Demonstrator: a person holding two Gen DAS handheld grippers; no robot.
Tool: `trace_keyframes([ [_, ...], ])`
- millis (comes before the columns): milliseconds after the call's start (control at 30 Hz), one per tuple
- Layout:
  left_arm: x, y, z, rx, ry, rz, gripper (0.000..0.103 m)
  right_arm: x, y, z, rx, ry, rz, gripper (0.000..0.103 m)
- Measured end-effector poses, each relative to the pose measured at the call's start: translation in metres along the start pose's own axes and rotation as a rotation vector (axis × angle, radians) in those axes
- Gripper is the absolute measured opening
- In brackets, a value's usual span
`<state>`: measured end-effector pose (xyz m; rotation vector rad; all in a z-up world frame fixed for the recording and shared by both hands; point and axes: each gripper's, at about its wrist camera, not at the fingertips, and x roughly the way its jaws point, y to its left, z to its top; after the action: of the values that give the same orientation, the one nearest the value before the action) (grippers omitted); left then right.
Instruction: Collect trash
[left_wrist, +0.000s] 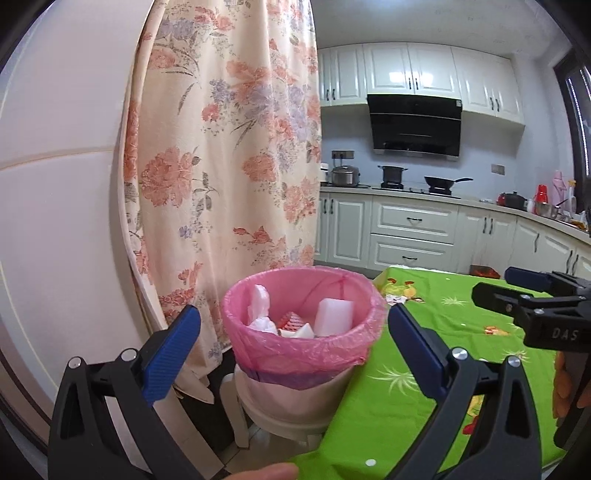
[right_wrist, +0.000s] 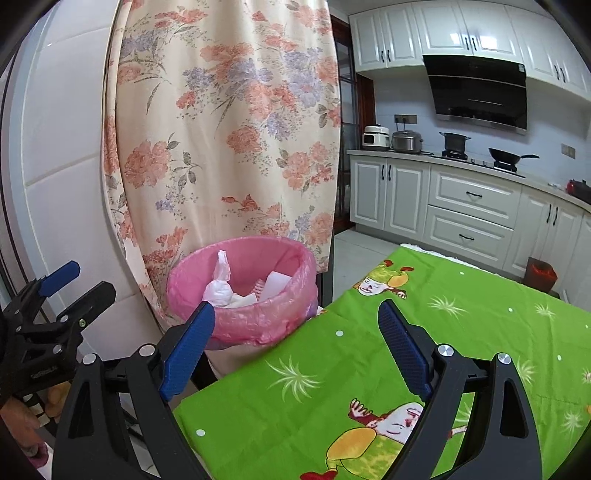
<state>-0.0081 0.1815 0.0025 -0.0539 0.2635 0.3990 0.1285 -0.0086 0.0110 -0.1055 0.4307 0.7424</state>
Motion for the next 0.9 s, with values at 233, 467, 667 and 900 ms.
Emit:
trace_keyframes([
  [233,0.0,-0.001,0.004,0.008,-0.006,0.006,0.098,-0.007,0.006,-0.006,-0.021,-0.024,0.021,0.085],
  [467,0.0,0.0,-0.002,0.019,0.002,0.016,0.098,-0.01,0.011,-0.007,-0.024,-0.032,0.029,0.085],
  [667,0.0,0.002,-0.002,0.014,0.002,0.016,0.098,-0.013,0.012,-0.006,-0.019,-0.053,0.031,0.085],
  [900,0.001,0.002,-0.002,0.012,0.008,0.016,0.098,-0.013,0.014,-0.008,-0.029,-0.056,0.029,0.085],
])
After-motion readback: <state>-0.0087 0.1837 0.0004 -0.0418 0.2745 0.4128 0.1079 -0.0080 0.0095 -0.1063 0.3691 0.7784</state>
